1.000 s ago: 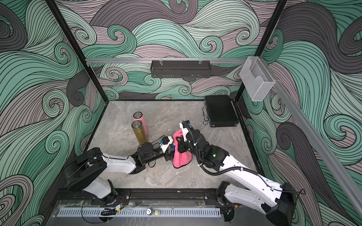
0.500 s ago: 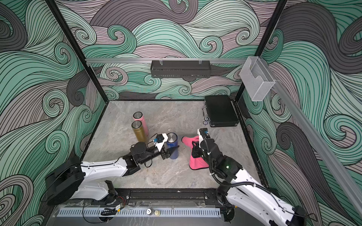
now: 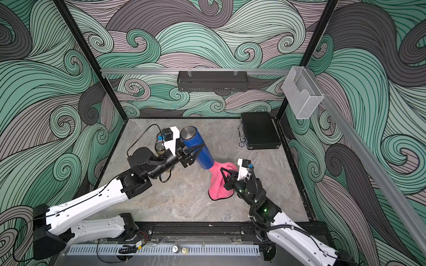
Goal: Wipe the surface of the thermos
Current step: Wipe the dirt from the surface of the thermos.
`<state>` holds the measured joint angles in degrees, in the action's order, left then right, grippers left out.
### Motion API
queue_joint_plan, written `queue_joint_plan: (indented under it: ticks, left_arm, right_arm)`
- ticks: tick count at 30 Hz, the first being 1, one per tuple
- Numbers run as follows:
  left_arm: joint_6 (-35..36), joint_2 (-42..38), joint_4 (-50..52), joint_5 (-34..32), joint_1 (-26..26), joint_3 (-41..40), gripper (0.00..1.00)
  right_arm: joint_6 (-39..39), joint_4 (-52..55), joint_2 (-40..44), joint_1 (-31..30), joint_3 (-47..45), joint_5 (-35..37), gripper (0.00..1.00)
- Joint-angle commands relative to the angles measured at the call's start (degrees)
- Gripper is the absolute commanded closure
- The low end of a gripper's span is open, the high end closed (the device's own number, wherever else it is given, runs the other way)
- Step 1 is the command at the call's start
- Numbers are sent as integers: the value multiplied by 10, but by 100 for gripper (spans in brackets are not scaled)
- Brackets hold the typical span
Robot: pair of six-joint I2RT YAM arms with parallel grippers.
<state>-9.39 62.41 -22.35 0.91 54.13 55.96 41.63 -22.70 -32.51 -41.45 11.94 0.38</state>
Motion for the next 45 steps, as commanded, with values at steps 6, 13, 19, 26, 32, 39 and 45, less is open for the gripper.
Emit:
queue_joint_plan:
  ticks: [6, 13, 19, 26, 32, 39, 45]
  left_arm:
    - [-49, 1, 7, 109, 0, 44, 100]
    - [-25, 8, -28, 26, -1, 31, 100]
    - [8, 10, -29, -10, -1, 46, 100]
    - [3, -12, -11, 1, -1, 69, 100]
    - [20, -4, 6, -15, -1, 82, 100]
    - [50, 20, 0, -37, -1, 74, 100]
    - [60, 25, 19, -37, -2, 92, 100]
  right_arm:
    - [47, -260, -82, -8, 44, -106, 100]
    - [21, -281, -113, -40, 71, -118, 100]
    - [0, -259, -118, -51, 63, -90, 100]
    - [-43, -155, -134, -49, 81, -2, 100]
    - [-79, -231, -196, -77, 108, -93, 100]
    - [-115, -178, -146, -99, 111, -43, 100]
    - [-146, -95, -87, -94, 109, 10, 100]
